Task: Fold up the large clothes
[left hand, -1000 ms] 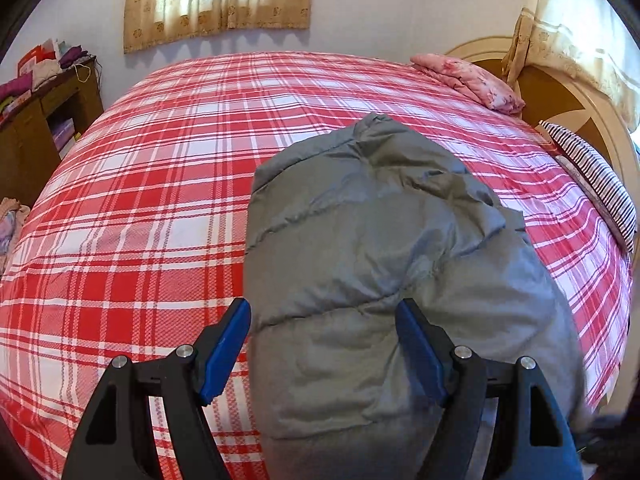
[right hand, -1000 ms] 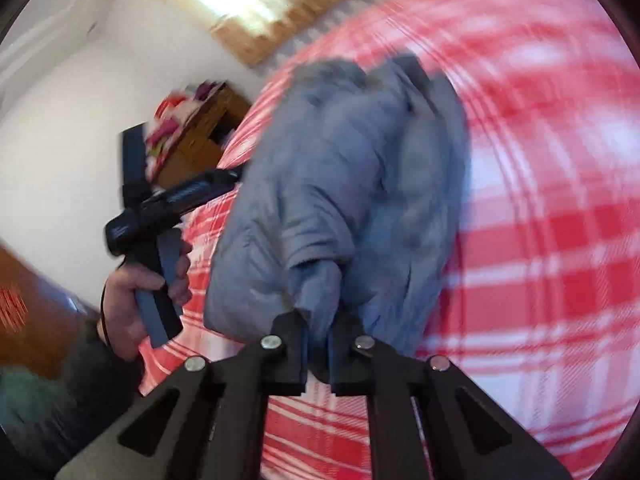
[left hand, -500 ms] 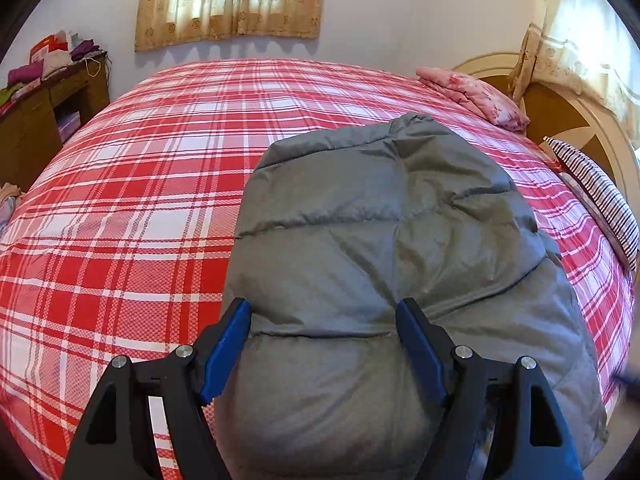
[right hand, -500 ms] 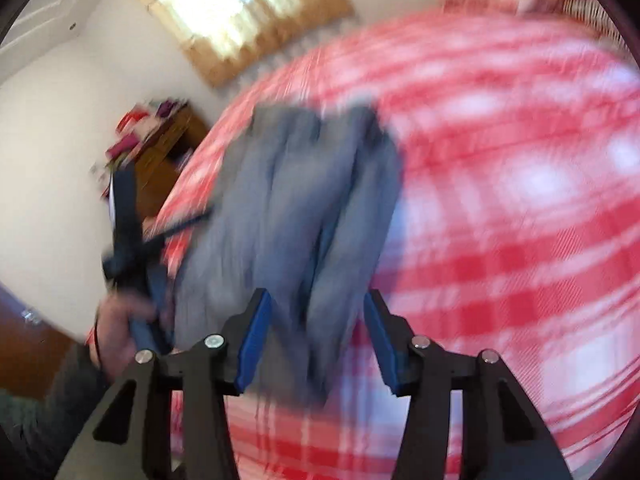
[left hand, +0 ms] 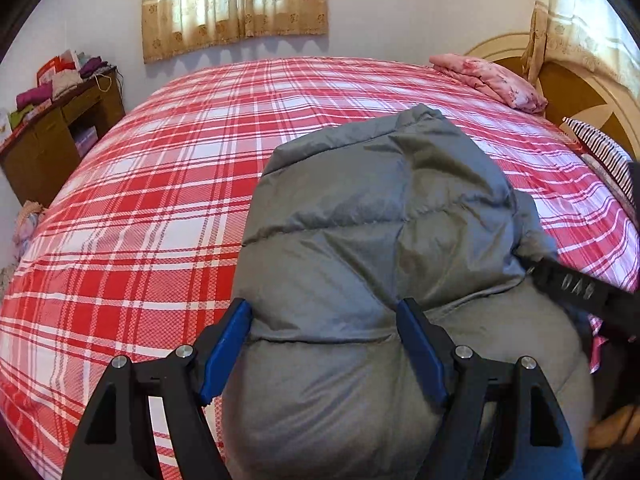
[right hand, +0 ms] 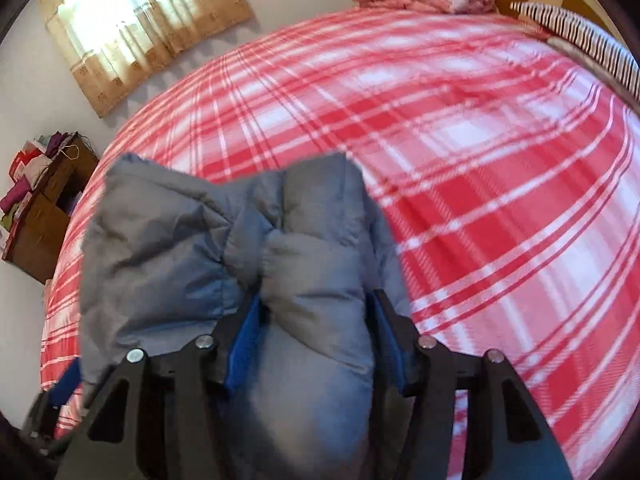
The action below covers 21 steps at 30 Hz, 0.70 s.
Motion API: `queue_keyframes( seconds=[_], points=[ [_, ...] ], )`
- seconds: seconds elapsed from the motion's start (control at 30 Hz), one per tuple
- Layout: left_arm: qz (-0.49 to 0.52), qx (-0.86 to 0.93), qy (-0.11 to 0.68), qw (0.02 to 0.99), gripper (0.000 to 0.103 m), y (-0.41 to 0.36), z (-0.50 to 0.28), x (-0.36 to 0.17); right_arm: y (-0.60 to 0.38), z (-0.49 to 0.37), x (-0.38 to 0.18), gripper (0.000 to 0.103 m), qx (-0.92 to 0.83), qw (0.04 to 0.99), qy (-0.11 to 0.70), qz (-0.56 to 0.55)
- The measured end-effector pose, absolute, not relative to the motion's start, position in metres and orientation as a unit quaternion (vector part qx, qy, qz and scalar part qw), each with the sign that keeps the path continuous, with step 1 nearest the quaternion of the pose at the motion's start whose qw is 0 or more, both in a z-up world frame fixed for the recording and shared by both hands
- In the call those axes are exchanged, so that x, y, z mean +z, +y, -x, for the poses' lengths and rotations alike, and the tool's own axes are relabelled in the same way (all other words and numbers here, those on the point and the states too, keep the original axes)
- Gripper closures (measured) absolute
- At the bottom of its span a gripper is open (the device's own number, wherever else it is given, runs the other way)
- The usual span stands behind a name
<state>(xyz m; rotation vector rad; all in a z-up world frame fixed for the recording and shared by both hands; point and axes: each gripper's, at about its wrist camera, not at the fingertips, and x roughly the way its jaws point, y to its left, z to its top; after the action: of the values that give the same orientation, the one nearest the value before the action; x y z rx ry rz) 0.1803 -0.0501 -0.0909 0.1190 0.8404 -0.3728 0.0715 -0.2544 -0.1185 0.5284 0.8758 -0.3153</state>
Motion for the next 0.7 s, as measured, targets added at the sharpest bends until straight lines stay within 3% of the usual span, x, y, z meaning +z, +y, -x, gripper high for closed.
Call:
queue_keyframes(
  seconds=[0.53,0.7],
  points=[
    [-0.046,-0.168,0.400,0.900,0.019,-0.069,-0.197,-0.117,-0.246,-0.071,-0.137,0.038,-0.132,0.887,0.386,-0.215],
    [-0.049,-0.204,0.430,0.878,0.019,-0.061,-0.199,-0.110,-0.248,-0.074,-0.134,0.038,-0.121,0.884,0.399,-0.211]
  ],
)
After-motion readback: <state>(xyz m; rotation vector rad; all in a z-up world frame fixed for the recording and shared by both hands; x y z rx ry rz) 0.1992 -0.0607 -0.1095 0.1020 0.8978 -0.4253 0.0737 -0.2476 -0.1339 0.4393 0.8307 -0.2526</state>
